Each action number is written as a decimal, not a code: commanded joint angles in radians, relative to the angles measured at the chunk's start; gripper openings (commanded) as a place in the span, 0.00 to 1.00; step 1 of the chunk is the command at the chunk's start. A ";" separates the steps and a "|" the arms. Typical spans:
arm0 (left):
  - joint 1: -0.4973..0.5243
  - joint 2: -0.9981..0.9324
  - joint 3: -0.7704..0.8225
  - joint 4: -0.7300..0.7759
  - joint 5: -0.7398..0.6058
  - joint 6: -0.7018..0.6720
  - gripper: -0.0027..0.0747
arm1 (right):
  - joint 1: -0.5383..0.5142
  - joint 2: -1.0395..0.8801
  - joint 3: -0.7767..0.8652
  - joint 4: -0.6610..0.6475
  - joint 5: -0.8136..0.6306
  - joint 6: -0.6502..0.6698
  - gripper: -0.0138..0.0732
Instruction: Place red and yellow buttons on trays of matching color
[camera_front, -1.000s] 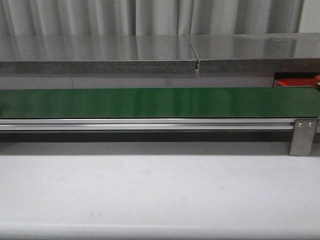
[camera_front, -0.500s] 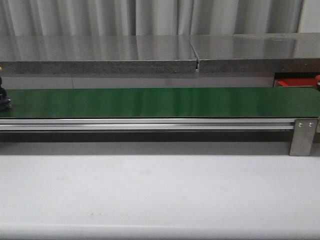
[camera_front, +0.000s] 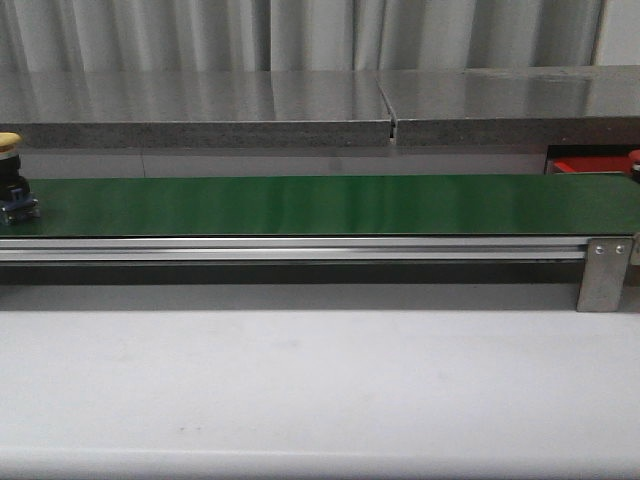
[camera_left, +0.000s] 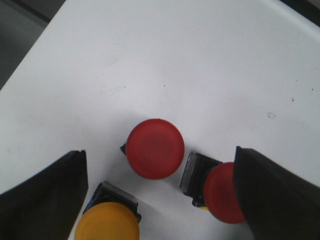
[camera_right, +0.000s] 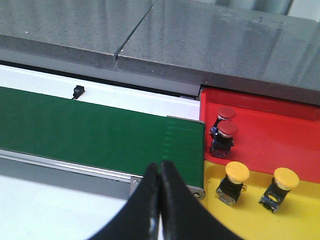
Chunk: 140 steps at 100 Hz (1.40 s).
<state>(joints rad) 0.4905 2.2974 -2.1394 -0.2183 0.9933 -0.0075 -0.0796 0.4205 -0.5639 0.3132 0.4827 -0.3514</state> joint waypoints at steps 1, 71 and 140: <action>-0.008 -0.046 -0.055 -0.034 -0.051 -0.005 0.79 | 0.001 0.004 -0.027 0.010 -0.073 -0.010 0.02; -0.013 0.036 -0.080 -0.030 -0.107 -0.005 0.79 | 0.001 0.004 -0.027 0.010 -0.072 -0.010 0.02; -0.013 0.059 -0.080 -0.030 -0.110 -0.005 0.41 | 0.001 0.004 -0.027 0.010 -0.072 -0.010 0.02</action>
<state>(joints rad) 0.4824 2.4263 -2.1868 -0.2276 0.9286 -0.0075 -0.0796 0.4205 -0.5639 0.3132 0.4827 -0.3514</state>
